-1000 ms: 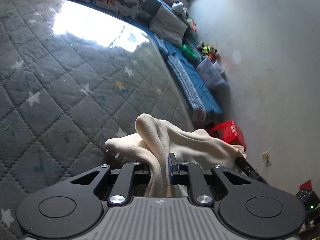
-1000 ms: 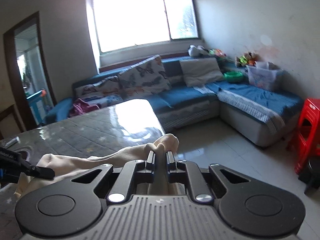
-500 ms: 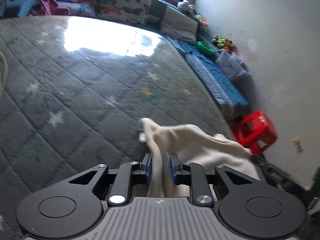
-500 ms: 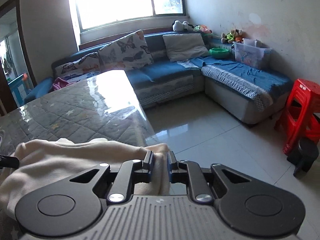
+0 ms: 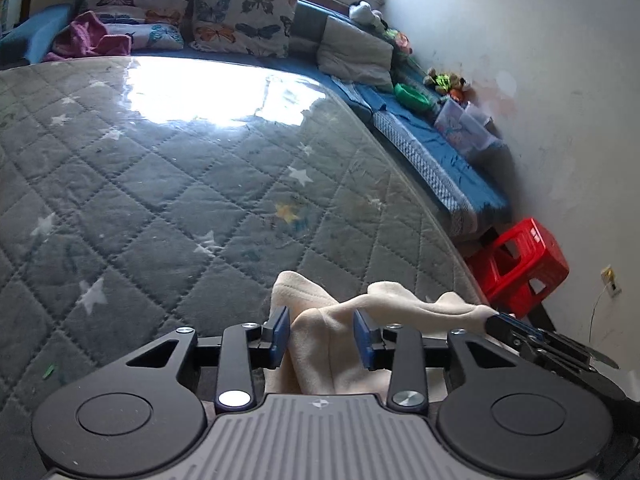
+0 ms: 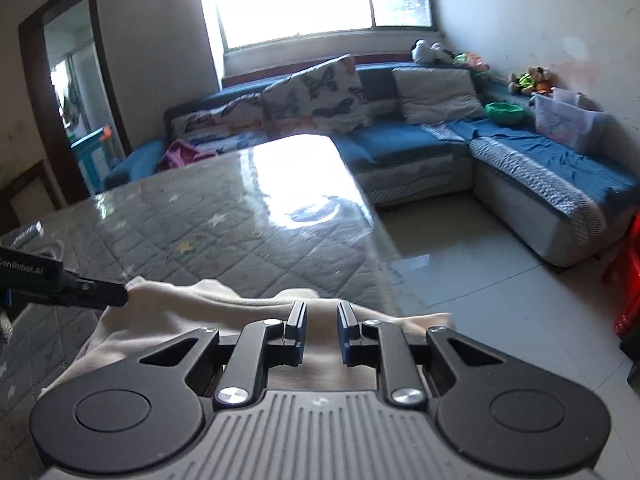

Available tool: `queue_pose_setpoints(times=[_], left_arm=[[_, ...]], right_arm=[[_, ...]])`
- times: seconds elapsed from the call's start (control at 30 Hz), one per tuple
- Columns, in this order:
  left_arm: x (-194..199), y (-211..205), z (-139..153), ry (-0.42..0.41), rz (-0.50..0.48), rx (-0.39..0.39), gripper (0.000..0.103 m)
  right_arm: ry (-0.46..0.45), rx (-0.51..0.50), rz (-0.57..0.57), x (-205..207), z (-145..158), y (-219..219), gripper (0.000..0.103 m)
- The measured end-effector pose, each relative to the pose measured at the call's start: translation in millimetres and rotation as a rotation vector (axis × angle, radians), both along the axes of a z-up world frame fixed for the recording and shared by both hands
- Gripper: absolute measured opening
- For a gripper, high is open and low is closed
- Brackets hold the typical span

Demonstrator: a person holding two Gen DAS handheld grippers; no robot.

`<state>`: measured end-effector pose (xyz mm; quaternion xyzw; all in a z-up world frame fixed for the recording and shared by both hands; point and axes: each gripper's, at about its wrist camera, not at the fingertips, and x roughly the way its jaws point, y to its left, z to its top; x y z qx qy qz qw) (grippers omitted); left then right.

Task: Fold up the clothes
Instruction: 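Lower the folded sweatshirt onto the table with both grippers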

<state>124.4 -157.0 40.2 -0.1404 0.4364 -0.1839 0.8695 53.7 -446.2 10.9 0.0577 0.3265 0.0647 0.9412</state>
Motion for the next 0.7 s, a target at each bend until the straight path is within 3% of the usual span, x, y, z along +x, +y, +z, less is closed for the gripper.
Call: queue_pose_setpoints(times=[0.37, 0.57, 0.7], left_arm=[[25.6, -19.3, -9.0, -0.06, -0.026, 0.087, 0.036], [22.5, -18.6, 2.5, -0.091, -0.018, 0.062, 0.035], [15.2, -28.9, 10.5, -0.116, -0.07, 0.036, 0.034]], right_arm=[[-0.002, -0.08, 0.005, 23.8, -13.9, 23.1, 0.026], [-0.034, -0.059, 0.018, 17.6, -0.5, 22.2, 0.027], [-0.022, -0.081, 0.056, 19.7, -0.9, 31.7, 0.027]])
